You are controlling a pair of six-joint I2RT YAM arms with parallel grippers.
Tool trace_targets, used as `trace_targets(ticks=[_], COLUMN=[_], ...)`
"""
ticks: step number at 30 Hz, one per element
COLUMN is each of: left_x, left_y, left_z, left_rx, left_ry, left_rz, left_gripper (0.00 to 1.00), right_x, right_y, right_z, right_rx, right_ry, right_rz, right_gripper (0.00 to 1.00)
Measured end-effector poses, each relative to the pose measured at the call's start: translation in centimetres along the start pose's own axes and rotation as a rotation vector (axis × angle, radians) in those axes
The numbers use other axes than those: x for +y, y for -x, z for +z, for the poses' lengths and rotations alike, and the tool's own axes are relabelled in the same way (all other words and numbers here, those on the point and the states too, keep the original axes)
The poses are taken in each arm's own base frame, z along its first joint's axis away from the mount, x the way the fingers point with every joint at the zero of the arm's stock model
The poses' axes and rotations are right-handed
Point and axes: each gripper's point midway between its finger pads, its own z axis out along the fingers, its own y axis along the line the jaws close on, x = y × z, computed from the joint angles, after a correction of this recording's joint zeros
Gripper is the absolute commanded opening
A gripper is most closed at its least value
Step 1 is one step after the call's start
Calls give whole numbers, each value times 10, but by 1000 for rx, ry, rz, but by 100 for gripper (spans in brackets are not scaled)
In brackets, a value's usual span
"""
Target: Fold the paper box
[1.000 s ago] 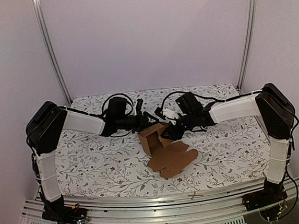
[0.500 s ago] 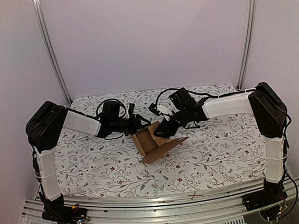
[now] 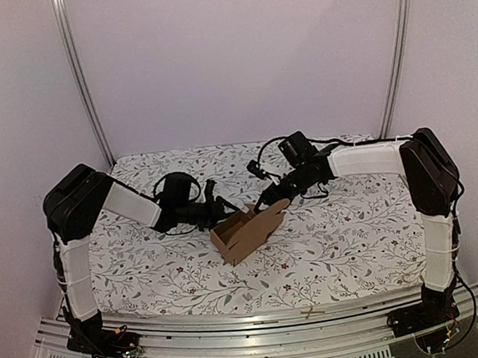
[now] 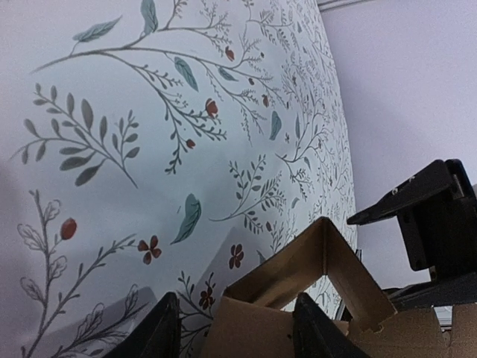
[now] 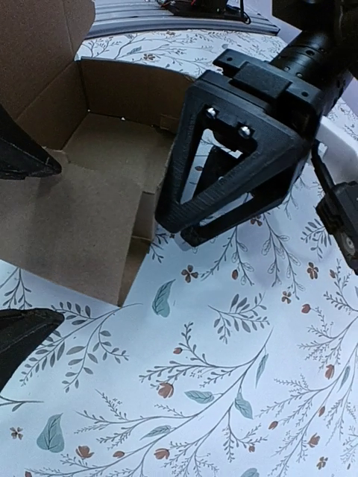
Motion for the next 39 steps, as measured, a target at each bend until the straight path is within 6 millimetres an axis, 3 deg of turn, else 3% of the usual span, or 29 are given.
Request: trace_targets(ticks=[3,7,11,14,20,25,29,32,35,39], left_x=[-3,-9,-13,-29,-78,-113,-117,-115,-114,-106], left_y=[-6,-11,-8,8,34,15,-6,-13,-19,-32], left_z=[2,3,-9,-27,-85,-136,-175,-198,-213,-216], left_rx=[5,0,-34,-90,-243,-316,-337,-354,-354,-316], left_ry=[-7,-12,24,79,216,296,334,365,382,406], left_rz=[0,15,56,145,362,494,527,527,522,510], left_gripper=[51,51,55,55,61,61,61,59,57,56], right_x=[0,9,15,14,-1,7,41,84,137,189], right_y=[6,-11,-28,-35,-29,10,48,54,33,-21], right_z=[3,16,16,12,-21,-73,-105,-107,-98,-91], right_rx=[7,78,147,180,173,65,-30,-30,47,201], right_ry=[20,60,73,69,27,-12,10,75,213,361], right_rz=[21,56,97,124,160,79,-60,-185,-311,-452], right_gripper=[57,58,58,60,64,67,67,66,64,62])
